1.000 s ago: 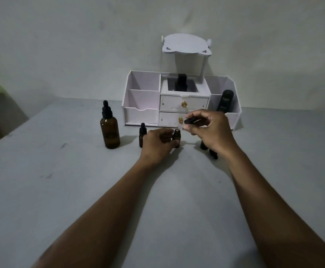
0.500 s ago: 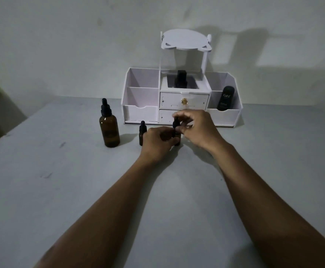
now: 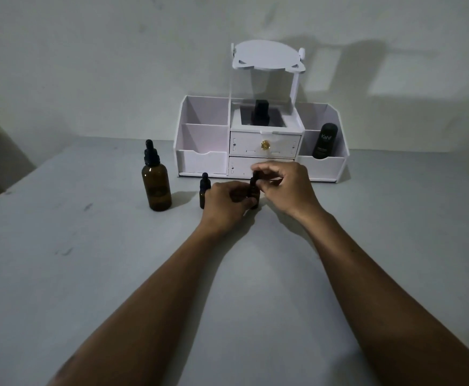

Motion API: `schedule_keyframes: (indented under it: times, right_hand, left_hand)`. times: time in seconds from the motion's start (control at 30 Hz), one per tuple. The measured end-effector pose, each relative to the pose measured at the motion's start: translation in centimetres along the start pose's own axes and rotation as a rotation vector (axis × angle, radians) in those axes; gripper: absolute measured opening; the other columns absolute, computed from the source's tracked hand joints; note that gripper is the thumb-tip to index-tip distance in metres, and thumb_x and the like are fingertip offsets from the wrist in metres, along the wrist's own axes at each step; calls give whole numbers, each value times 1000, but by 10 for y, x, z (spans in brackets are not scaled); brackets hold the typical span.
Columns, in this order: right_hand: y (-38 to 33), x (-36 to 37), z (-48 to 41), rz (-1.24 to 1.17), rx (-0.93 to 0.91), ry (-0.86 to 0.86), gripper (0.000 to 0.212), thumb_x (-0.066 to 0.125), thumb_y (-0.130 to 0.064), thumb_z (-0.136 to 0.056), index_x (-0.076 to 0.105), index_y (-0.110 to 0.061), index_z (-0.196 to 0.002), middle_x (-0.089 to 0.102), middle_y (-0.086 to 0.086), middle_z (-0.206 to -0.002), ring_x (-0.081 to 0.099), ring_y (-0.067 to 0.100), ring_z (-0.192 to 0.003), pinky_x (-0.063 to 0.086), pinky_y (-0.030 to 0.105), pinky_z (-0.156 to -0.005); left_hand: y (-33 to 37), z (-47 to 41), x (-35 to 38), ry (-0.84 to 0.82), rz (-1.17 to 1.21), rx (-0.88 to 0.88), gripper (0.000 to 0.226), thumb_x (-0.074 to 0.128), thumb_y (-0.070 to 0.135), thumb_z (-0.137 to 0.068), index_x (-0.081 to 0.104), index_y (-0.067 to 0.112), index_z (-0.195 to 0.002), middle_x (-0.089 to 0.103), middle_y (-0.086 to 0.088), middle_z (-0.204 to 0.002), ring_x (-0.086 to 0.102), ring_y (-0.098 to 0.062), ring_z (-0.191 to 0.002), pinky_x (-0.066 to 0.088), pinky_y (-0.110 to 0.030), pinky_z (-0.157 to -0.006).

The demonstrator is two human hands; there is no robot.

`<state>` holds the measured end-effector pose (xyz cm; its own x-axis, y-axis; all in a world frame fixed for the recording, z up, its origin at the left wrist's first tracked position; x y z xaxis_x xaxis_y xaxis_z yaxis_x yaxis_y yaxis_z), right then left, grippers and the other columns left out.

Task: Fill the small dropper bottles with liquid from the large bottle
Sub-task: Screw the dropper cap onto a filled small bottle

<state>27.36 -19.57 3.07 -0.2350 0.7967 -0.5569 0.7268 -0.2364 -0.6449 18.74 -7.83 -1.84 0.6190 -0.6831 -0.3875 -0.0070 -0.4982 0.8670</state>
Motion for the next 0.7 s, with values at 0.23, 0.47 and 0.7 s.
schedule_keyframes:
  times: [0.23,0.47,0.7]
  right_hand:
    - [1,-2,-1,-43,9,29,32,83,-13,-76,74,-16,-107,73,-2,-91,68,5,-78,55,11,-75]
    - [3,-2,-3,-26,8,67,22,86,-14,-73,77,-13,-93,73,-2,-80,66,3,-68,53,9,-69]
    - [6,0,0,-44,27,59,21,79,-7,-80,78,-13,-100,77,1,-92,69,4,-78,52,8,-77]
  left_hand:
    - [2,0,0,-2,-8,21,27,78,8,-80,76,15,-107,75,7,-93,66,12,-79,49,-4,-80]
    - [0,-1,0,-4,-14,17,31,77,9,-81,75,14,-112,76,5,-98,65,11,-82,47,-1,-78]
    - [-1,0,1,-4,-12,-1,31,77,10,-82,75,14,-113,74,7,-98,61,15,-79,42,4,-72]
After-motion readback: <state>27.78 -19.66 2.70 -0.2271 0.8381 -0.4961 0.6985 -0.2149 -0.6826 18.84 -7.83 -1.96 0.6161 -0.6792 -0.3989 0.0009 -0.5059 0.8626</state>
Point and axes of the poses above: each hand's wrist, its own z-axis away from the middle knuckle, its own x-axis out of the palm, y = z × x, the point moved 6 cm from there along -z, towards the middle knuckle
